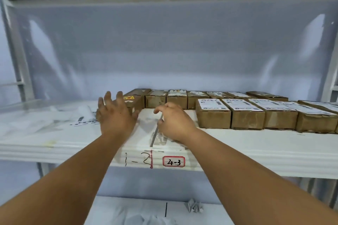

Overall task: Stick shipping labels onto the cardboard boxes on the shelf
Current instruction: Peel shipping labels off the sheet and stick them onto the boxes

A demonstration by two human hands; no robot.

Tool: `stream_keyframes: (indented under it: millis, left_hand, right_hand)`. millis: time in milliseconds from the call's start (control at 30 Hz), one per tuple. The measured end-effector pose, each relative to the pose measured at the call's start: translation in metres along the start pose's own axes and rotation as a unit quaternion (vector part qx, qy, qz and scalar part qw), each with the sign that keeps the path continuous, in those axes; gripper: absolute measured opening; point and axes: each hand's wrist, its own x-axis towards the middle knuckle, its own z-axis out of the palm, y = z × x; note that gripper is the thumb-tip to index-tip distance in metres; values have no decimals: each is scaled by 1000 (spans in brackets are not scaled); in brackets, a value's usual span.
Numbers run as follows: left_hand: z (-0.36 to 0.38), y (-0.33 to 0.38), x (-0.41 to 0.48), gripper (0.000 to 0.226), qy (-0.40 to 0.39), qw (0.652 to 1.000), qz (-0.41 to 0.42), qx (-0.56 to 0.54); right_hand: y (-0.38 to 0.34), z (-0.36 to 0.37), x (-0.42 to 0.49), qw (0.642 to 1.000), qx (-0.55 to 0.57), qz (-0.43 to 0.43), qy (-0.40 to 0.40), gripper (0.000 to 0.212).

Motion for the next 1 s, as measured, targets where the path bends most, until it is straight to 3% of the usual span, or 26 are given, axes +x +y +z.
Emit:
stream_keyframes:
  millis: [67,133,300,467,567,633,700,767,867,1000]
  left_hand:
    - [1,-5,6,79,-34,989,-107,-93]
    - [3,-6,9,72,-56,979,-137,-141]
    - [0,-7,12,59,-81,975,-118,-173]
    - [-12,0,-3,49,-95,978,-55,-178]
    - [-19,-2,-8,47,-193,943,18,-271]
    - [-21,-5,-8,58,-249,905,38,-343]
    - [-24,-5,-8,75,-280,883,36,-376]
    - [-23,-4,-8,76,-288,876,28,-385]
    - [-23,-3,-8,57,-310,857,12,-410]
    - [-26,-1,-9,45,-349,829,13,-436]
  right_hand:
    - [-7,11,13,998,60,34,-9,40]
    - [-6,20,20,990,121,70,-21,43]
    - [0,20,22,956,246,160,-6,37]
    - [-5,17,16,953,264,147,29,32]
    - [-7,11,14,941,291,156,72,41]
    - [-4,9,14,928,313,181,94,50]
    - [-3,10,14,918,337,191,90,43]
    - [-5,10,14,910,358,195,80,29]
    - [-5,5,13,893,395,197,88,12]
    - [-5,5,12,883,395,218,129,11]
